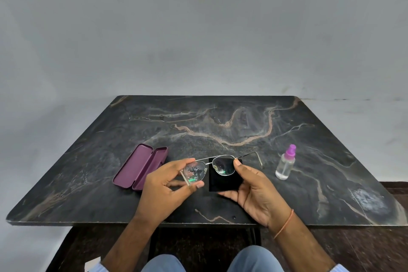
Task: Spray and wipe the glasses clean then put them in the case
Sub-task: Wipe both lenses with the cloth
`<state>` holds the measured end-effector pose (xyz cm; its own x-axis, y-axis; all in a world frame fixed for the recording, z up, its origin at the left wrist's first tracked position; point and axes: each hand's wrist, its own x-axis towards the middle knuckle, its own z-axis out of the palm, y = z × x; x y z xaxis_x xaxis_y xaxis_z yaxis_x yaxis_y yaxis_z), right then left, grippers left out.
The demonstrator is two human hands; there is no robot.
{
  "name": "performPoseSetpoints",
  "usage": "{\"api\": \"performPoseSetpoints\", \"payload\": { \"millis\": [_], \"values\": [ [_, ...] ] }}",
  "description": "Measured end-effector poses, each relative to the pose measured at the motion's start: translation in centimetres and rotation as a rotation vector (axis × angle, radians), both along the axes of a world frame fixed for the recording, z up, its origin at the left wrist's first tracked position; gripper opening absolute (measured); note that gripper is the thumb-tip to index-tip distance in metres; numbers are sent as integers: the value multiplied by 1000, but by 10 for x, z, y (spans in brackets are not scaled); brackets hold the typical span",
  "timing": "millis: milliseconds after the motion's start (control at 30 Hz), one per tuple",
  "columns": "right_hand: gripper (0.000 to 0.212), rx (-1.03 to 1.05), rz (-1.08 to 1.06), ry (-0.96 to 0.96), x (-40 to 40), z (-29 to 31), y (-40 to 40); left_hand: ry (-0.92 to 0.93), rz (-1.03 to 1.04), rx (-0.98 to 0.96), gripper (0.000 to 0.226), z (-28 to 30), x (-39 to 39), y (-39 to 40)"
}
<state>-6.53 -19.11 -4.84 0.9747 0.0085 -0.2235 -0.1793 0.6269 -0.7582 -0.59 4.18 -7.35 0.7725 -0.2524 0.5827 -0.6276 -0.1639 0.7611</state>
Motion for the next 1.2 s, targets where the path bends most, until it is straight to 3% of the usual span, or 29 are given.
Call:
{"api": "performPoseSetpoints", "payload": {
  "millis": [200, 467, 567, 767, 1033, 1200],
  "values": [
    [37, -60, -188, -58, 2, -7, 6, -33, 18, -9, 57, -2, 0, 0],
    [30, -39, -32, -59, -1, -5, 2, 8, 7, -47, 56, -2, 0, 1],
    [35, -61, -88, -76, -2, -6, 3, -23, 15, -55, 57, -2, -2, -2],
    [26, -86, -235, -91, 2, -11, 6, -93, 20, -13, 57, -1, -3, -1],
    [36, -57, -33, -79, 0, -9, 4, -37, 15, -46, 54, 3, -5, -1],
    [24, -123, -207, -119, 1, -9, 9, -58, 28, -53, 56, 3, -4, -3]
  ]
}}
